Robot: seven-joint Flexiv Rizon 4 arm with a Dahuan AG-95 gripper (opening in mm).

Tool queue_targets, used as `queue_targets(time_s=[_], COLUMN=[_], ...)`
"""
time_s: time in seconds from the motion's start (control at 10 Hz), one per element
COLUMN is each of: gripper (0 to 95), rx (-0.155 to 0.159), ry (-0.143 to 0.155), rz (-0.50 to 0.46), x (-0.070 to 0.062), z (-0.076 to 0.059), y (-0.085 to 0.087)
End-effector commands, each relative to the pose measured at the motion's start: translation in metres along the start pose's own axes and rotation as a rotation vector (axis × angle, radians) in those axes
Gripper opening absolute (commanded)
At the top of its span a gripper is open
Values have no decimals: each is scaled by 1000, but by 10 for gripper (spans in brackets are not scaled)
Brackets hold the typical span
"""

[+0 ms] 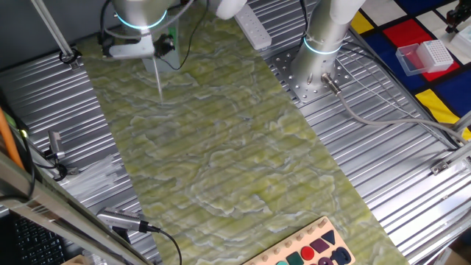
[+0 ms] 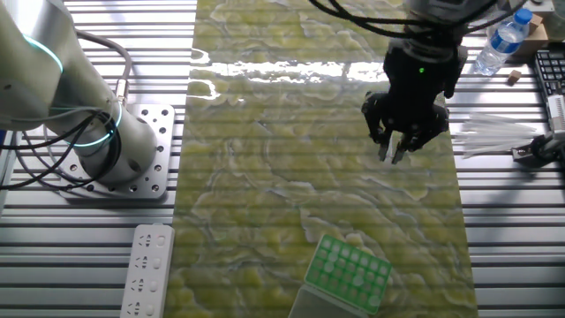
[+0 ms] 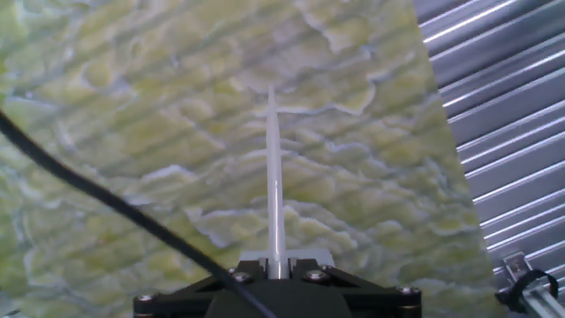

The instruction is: Insert a large pipette tip into the holder for large pipette tips

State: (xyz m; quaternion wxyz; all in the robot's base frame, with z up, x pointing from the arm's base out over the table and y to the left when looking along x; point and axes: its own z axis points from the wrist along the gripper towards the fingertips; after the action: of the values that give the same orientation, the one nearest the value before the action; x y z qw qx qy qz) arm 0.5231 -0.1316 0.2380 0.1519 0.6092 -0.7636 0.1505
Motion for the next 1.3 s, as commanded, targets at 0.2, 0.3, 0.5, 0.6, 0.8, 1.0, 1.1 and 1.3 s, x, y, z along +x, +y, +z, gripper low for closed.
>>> queue_targets(time_s=[0.2,0.3,0.5,0.6,0.8,1.0,1.1,1.3], gripper=[0,0,0,0,0,0,0,0], rx=[-9,-6,3,4,7,13,20,26], ry=[61,82,143,152,159,210,240,262], rz=[-133,-147,-179,-179,-173,-175,-187,-200], x=[64,76,99,110,117,120,123,125], z=[12,12,11,11,12,15,15,14], y=[-1,0,3,5,7,8,9,9])
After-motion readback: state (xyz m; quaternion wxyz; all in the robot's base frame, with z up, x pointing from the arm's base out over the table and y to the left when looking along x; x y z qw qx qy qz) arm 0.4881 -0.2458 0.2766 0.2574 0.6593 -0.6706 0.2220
